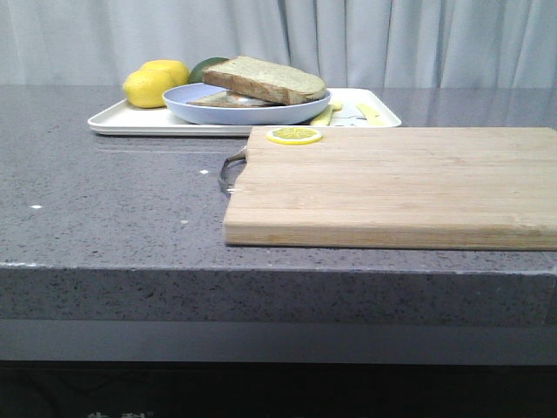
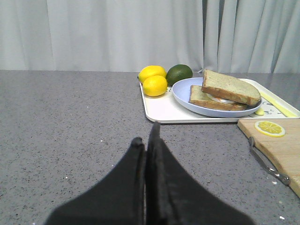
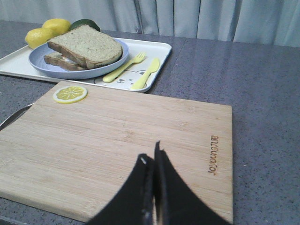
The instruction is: Place bread and move sandwich to tray
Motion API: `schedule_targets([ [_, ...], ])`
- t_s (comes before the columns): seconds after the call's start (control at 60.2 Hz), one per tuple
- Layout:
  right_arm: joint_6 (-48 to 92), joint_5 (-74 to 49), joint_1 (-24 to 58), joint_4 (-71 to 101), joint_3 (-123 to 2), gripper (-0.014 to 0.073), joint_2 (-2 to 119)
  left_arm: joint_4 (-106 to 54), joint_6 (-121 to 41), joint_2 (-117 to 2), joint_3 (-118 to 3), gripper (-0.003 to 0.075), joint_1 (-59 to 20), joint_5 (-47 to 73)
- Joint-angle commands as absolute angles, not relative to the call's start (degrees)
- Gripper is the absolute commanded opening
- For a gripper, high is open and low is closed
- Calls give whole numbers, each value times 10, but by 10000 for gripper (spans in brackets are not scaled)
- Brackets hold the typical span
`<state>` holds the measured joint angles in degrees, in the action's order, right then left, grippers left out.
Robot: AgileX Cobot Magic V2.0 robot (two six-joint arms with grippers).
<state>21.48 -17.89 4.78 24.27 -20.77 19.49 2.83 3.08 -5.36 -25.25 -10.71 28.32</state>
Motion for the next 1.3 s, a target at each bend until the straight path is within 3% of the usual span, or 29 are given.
schedule_targets([
  [0.0,219,-139,48,250,-222,-79,199,23,36,-60,-267,-19,-107,235],
  [0.249,219,-139,48,250,-222,-79,199,23,36,-52,-260,-19,-105,235],
  [0.448,219,-140,48,250,-222,-79,199,5,36,15,-205,-19,-57,231],
  [0.963,219,-142,48,250,-222,-79,199,0,36,16,-5,-19,-47,36],
  [1.279,219,-142,48,250,-222,-79,199,0,36,16,9,-19,-47,5],
])
